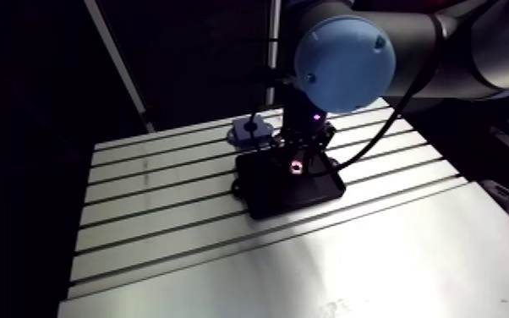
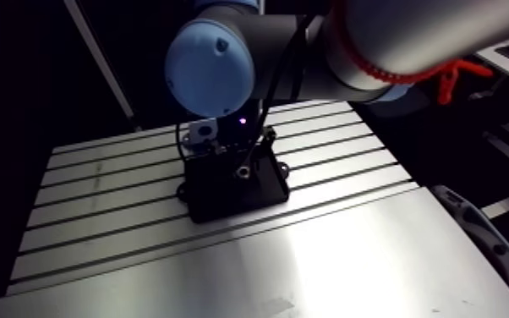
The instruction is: Pick up the bearing and press it into the housing until flush.
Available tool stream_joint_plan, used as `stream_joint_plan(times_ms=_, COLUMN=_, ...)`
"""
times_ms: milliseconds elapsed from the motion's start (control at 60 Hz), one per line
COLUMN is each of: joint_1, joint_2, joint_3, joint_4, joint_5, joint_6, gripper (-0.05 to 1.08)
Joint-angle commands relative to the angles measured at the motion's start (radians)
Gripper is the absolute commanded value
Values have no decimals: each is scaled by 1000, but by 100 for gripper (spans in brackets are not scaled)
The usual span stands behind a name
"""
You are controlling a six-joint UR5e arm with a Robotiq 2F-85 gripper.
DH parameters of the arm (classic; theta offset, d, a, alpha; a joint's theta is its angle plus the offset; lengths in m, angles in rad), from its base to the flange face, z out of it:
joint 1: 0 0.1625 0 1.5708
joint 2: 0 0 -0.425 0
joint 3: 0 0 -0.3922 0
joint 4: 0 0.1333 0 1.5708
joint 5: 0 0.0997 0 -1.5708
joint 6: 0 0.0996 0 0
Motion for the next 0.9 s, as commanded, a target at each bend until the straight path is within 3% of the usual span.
stream_joint_plan(times_ms=17, joint_1=0, joint_2=0, joint_3=0, joint_4=-2, joint_5=0, joint_6=-1, gripper=53)
stream_joint_plan(times_ms=900, joint_1=2, joint_2=-21, joint_3=-12, joint_4=3, joint_5=4, joint_6=-2, gripper=60)
